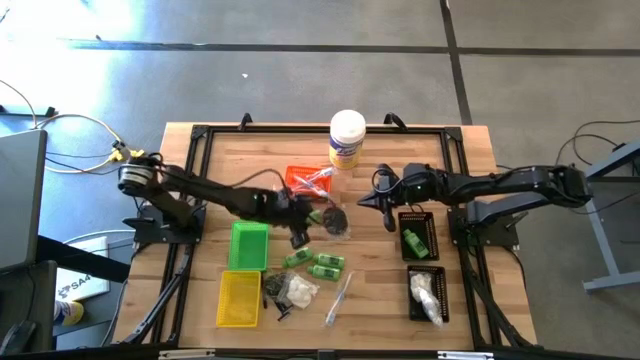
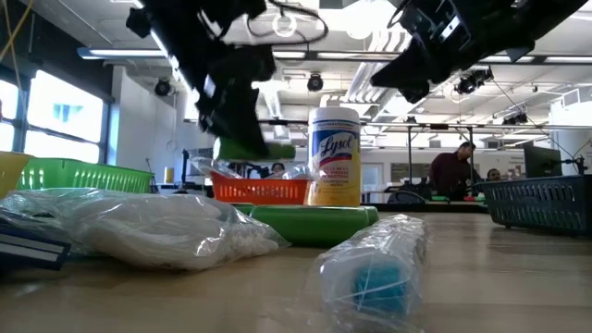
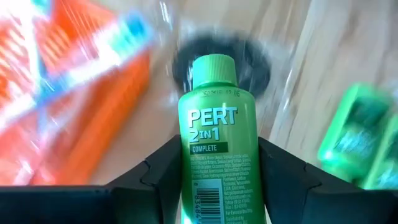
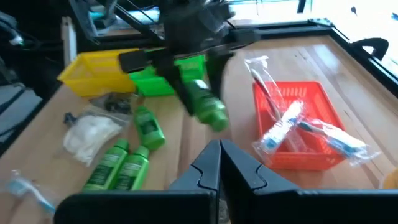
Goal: Pick & Place Travel size toiletries
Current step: Put the green shampoo into the top black bin
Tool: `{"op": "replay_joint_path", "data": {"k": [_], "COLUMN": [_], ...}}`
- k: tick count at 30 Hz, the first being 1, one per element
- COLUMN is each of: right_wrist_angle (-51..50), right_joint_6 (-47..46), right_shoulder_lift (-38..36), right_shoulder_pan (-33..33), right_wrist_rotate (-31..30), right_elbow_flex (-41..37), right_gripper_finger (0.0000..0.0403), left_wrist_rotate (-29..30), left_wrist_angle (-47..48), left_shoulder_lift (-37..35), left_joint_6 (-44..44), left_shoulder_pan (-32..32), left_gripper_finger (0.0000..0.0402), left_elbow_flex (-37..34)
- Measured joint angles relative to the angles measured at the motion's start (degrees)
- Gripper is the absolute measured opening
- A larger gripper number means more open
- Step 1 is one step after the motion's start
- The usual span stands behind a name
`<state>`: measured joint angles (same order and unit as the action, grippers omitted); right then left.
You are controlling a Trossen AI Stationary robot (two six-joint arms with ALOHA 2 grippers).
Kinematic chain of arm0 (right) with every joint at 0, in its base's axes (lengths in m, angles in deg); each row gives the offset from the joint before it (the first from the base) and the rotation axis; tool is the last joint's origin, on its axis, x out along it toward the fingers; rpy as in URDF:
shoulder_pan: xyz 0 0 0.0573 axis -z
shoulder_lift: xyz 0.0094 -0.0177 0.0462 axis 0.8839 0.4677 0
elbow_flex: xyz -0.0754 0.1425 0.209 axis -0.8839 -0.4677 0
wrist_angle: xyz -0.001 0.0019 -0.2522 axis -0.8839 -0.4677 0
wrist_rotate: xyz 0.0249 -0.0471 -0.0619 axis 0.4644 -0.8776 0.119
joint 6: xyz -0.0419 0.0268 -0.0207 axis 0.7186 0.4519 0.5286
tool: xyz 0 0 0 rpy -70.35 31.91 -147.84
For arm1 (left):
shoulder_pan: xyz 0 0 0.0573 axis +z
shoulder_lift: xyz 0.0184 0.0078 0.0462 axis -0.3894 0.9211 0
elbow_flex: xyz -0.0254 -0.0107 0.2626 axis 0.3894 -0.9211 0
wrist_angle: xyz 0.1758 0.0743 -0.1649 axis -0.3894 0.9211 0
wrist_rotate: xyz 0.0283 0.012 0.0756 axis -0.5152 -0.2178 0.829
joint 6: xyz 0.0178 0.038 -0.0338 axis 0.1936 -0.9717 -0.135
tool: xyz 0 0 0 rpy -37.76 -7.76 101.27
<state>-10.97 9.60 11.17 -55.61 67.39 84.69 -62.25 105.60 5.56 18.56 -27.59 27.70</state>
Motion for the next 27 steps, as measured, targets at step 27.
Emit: {"op": "replay_joint_path", "data": {"k": [27], "right_wrist_angle": [-2.3], "right_joint_6": [-1.2], "right_shoulder_lift": [-6.8], "right_shoulder_pan": [-7.0], "right_wrist_rotate": [-0.4], "right_elbow_flex": [0.0], "right_gripper_finger": [0.0003], "left_wrist_rotate": [3.3], "left_wrist_angle": [-35.0], "left_shoulder_lift": [-14.1], "left_joint_6": [-8.4], "left_shoulder_pan": [-0.8], "left_gripper_finger": [0.0167], "left_elbow_flex": [-16.5]}}
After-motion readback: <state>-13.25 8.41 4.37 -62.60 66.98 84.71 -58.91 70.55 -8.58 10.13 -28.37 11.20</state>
